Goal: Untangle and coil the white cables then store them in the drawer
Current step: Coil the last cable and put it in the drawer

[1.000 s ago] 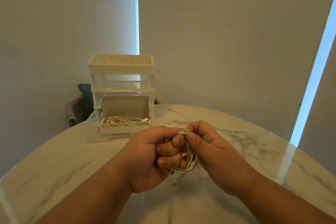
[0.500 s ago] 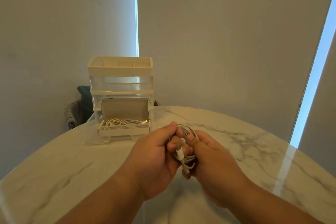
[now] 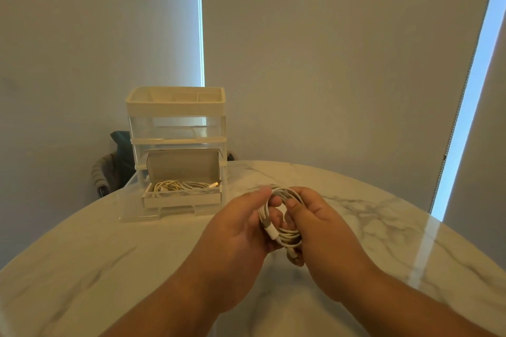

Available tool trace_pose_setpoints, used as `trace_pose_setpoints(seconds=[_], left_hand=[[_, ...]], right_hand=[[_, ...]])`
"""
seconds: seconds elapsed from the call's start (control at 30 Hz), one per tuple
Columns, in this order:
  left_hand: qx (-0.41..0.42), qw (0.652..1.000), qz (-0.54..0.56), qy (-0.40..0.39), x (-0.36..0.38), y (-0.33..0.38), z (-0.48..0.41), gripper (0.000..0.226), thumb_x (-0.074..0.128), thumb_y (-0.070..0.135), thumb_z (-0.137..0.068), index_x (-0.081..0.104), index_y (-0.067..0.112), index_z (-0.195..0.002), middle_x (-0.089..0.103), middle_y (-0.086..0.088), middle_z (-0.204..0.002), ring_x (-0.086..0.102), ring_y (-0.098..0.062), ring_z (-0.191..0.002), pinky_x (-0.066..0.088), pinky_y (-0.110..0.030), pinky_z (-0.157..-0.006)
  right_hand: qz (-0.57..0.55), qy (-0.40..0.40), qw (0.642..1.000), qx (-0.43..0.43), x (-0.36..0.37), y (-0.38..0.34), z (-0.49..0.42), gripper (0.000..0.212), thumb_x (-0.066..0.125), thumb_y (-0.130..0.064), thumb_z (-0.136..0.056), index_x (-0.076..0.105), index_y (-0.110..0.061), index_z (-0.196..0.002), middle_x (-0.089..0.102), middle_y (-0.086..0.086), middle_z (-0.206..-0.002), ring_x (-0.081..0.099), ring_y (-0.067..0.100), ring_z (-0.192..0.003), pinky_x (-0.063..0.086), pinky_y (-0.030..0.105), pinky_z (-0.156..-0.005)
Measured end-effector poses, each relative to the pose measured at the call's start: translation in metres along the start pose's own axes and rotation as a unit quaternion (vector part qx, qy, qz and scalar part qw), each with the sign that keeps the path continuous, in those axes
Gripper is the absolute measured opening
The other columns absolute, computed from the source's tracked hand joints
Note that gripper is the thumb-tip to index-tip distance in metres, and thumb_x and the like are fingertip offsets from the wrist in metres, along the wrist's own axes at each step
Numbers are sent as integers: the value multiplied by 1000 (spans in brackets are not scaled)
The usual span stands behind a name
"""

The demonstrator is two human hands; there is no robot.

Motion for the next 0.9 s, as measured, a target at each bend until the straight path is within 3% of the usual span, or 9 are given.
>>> trace_pose_setpoints(seconds=[0.07,0.17,0.3,0.4,0.47,0.57,0.67,0.77,0.9], left_hand=[[9,999,3,-42,1,3,0,41,71,12,-58,59,0,-95,58,-9,-68,62,-20,-65,56,-34,-66],[9,999,-48,-24,-5,4,-4,33,68,-9,-70,59,0,-100,65,-7,-68,67,-20,-67,58,-32,-67],[37,997,-68,25,-7,9,-3,22,58,6,-82,63,3,-103,67,-9,-67,68,-19,-62,58,-28,-61],[48,994,-74,68,-14,9,-3,17,50,8,-94,64,4,-102,61,-10,-63,63,-18,-57,56,-29,-58],[50,991,-81,91,-19,9,-3,21,47,10,-98,66,7,-106,65,-12,-72,65,-19,-61,56,-30,-62],[63,982,-127,120,-22,10,-1,22,46,13,-101,67,15,-108,75,-9,-91,72,-19,-75,58,-29,-68],[84,959,-198,183,-30,11,0,22,49,20,-101,69,28,-98,74,-7,-85,69,-16,-70,59,-37,-76],[86,935,-248,239,-40,11,1,25,50,27,-101,67,38,-88,73,1,-81,71,-21,-78,59,-47,-83],[78,925,-259,265,-45,11,3,18,50,26,-101,63,35,-93,72,2,-71,69,-13,-61,59,-51,-80]], right_hand=[[-36,0,999,11,0,2,-1,26,46,-26,-104,70,-28,-96,58,8,-73,45,17,-55,32,26,-45],[-48,-1,999,17,1,3,-2,25,47,-27,-104,71,-27,-99,59,11,-76,46,17,-56,34,28,-47],[-33,-2,999,-8,1,-3,1,25,45,-33,-104,70,-31,-100,62,12,-83,51,21,-65,40,27,-48],[-9,-21,999,-42,3,-13,6,25,42,-41,-103,67,-37,-99,56,-6,-71,51,11,-63,44,22,-51],[13,-46,997,-62,6,-19,9,20,44,-42,-101,64,-40,-102,61,-15,-69,55,2,-60,46,19,-54],[39,-57,993,-92,8,-23,11,15,51,-32,-101,63,-39,-106,68,-10,-80,59,2,-67,47,21,-56],[39,-52,994,-91,9,-21,11,16,49,-31,-103,63,-37,-108,68,-9,-84,60,8,-70,50,27,-58],[26,-62,993,-94,14,-18,13,16,50,-28,-103,63,-33,-110,67,-7,-84,60,15,-72,52,33,-58],[31,-54,994,-92,15,-15,13,19,48,-25,-104,64,-35,-109,69,-6,-87,60,15,-71,52,33,-58]])
Point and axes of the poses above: each hand's wrist, its own z-axis away from the middle knuckle, its own x-axis out of the palm, y = z × x, the point moved 8 cm from there along -z, towards the middle knuckle
